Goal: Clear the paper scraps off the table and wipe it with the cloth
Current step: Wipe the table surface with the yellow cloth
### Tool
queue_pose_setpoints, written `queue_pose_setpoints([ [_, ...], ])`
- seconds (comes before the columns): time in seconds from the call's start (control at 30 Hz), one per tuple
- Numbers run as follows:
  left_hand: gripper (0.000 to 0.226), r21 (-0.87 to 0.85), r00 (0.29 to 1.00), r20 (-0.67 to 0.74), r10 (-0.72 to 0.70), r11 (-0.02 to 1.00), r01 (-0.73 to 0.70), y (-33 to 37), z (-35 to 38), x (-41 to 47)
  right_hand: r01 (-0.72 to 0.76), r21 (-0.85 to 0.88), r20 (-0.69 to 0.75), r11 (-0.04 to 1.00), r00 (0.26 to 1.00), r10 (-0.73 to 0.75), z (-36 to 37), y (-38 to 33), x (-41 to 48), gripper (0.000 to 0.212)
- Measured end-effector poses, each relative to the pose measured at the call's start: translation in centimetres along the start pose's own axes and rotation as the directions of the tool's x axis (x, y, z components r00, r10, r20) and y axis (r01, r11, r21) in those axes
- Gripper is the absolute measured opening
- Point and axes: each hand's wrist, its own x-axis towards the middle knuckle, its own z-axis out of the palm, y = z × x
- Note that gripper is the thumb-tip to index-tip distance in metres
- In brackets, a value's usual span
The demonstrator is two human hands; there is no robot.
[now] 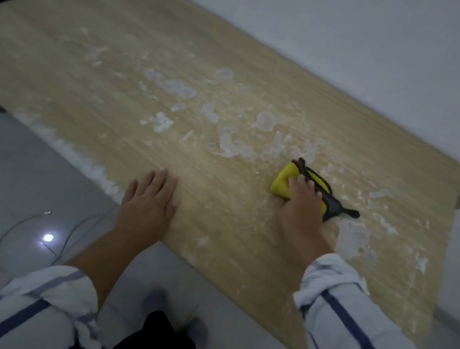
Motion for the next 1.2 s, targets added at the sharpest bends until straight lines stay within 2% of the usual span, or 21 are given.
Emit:
queue_pose_setpoints([
  [0.03, 0.073, 0.0, 1.0, -0.007, 0.006, 1.0, -0.006, -0.1, 0.1, -0.1, 0.044, -0.018, -0.013, 0.999, 0.999, -0.044, 0.9, -1.0, -0.6, 0.055],
  [0.1, 0.073, -0.009, 1.0, -0.007, 0.025, 1.0, -0.025, -0.4, 0.2, 0.1, 0.22, -0.048, 0.102, 0.974, 0.972, -0.214, 3.7, -4.7, -3.4, 0.057],
  [0.13, 0.073, -0.018, 1.0, -0.004, 0.03, 0.999, -0.03, -0.8, 0.1, 0.2, 0.337, -0.071, 0.164, 0.939, 0.932, -0.322, 5.3, -6.7, -5.3, 0.056],
  [0.2, 0.07, -0.044, 1.0, -0.006, 0.014, 0.999, -0.014, -1.8, -0.2, 0.3, 0.591, -0.021, 0.128, 0.806, 0.802, -0.584, 8.2, -9.8, -9.6, 0.046],
  [0.27, 0.064, -0.06, 0.999, -0.034, -0.037, 0.998, 0.035, -2.9, -0.6, 0.1, 0.695, 0.203, 0.086, 0.69, 0.69, -0.719, 8.7, -10.6, -11.6, 0.036],
  [0.3, 0.063, -0.057, 0.997, -0.047, -0.063, 0.997, 0.06, -3.4, -0.7, 0.0, 0.689, 0.3, 0.022, 0.659, 0.686, -0.727, 7.9, -10.0, -10.8, 0.032],
  [0.33, 0.062, -0.05, 0.996, -0.047, -0.079, 0.996, 0.077, -3.7, -0.8, -0.2, 0.625, 0.355, -0.053, 0.695, 0.756, -0.652, 6.8, -9.1, -9.0, 0.028],
  [0.4, 0.063, -0.04, 0.996, -0.031, -0.081, 0.996, 0.08, -3.7, -0.8, -0.6, 0.37, 0.314, -0.11, 0.874, 0.929, -0.354, 3.7, -6.5, -5.4, 0.038],
  [0.43, 0.063, -0.043, 0.996, -0.032, -0.079, 0.996, 0.078, -3.5, -0.7, -0.7, 0.251, 0.257, -0.144, 0.933, 0.965, -0.22, 2.6, -5.2, -3.7, 0.045],
  [0.5, 0.063, -0.061, 0.995, -0.044, -0.092, 0.994, 0.089, -3.1, -0.6, -0.8, 0.1, 0.209, -0.064, 0.973, 0.994, -0.089, 2.0, -4.7, -1.9, 0.053],
  [0.57, 0.063, -0.078, 0.994, -0.047, -0.099, 0.992, 0.095, -3.1, -0.6, -0.7, 0.151, 0.124, 0.098, 0.981, 0.982, -0.163, 3.9, -7.9, -2.8, 0.057],
  [0.63, 0.059, -0.077, 0.995, -0.048, -0.086, 0.994, 0.082, -3.4, -0.7, -0.5, 0.359, 0.074, 0.239, 0.93, 0.899, -0.366, 6.7, -11.7, -4.7, 0.055],
  [0.7, 0.051, -0.087, 0.994, -0.051, -0.099, 0.992, 0.094, -4.2, -1.0, -0.1, 0.51, 0.347, 0.286, 0.787, 0.742, -0.607, 8.2, -14.1, -7.3, 0.045],
  [0.73, 0.05, -0.091, 0.992, -0.053, -0.118, 0.989, 0.113, -4.8, -1.1, 0.2, 0.443, 0.537, 0.259, 0.718, 0.724, -0.64, 7.3, -14.6, -8.0, 0.04],
  [0.8, 0.051, -0.09, 0.987, -0.057, -0.152, 0.985, 0.146, -5.8, -1.4, 0.6, 0.27, 0.75, 0.082, 0.604, 0.868, -0.49, 4.8, -13.7, -6.3, 0.026],
  [0.87, 0.052, -0.09, 0.985, -0.062, -0.16, 0.984, 0.154, -6.8, -1.6, 1.1, 0.177, 0.581, -0.051, 0.794, 0.982, -0.182, 2.3, -11.4, -2.5, 0.027],
  [0.93, 0.052, -0.088, 0.986, -0.058, -0.157, 0.984, 0.152, -7.6, -1.8, 1.6, 0.006, 0.35, -0.128, 0.937, 0.991, 0.042, 1.3, -8.9, 0.9, 0.039],
  [0.97, 0.052, -0.085, 0.987, -0.056, -0.153, 0.985, 0.148, -8.0, -1.9, 2.1, -0.025, 0.276, -0.112, 0.961, 0.992, 0.058, 1.7, -8.8, 1.5, 0.041],
  [1.07, 0.051, -0.074, 0.99, -0.071, -0.123, 0.99, 0.117, -9.2, -2.4, 3.8, 0.142, 0.2, 0.086, 0.969, 0.983, -0.162, 5.7, -14.5, -0.7, 0.052],
  [1.13, 0.05, -0.072, 0.99, -0.079, -0.119, 0.991, 0.113, -10.5, -3.2, 5.2, 0.365, 0.234, 0.207, 0.901, 0.887, -0.412, 8.4, -19.5, -3.0, 0.058],
  [1.2, 0.051, -0.068, 0.99, -0.075, -0.123, 0.991, 0.118, -12.1, -4.1, 6.9, 0.453, 0.4, 0.219, 0.797, 0.797, -0.563, 9.7, -22.1, -3.6, 0.052],
])
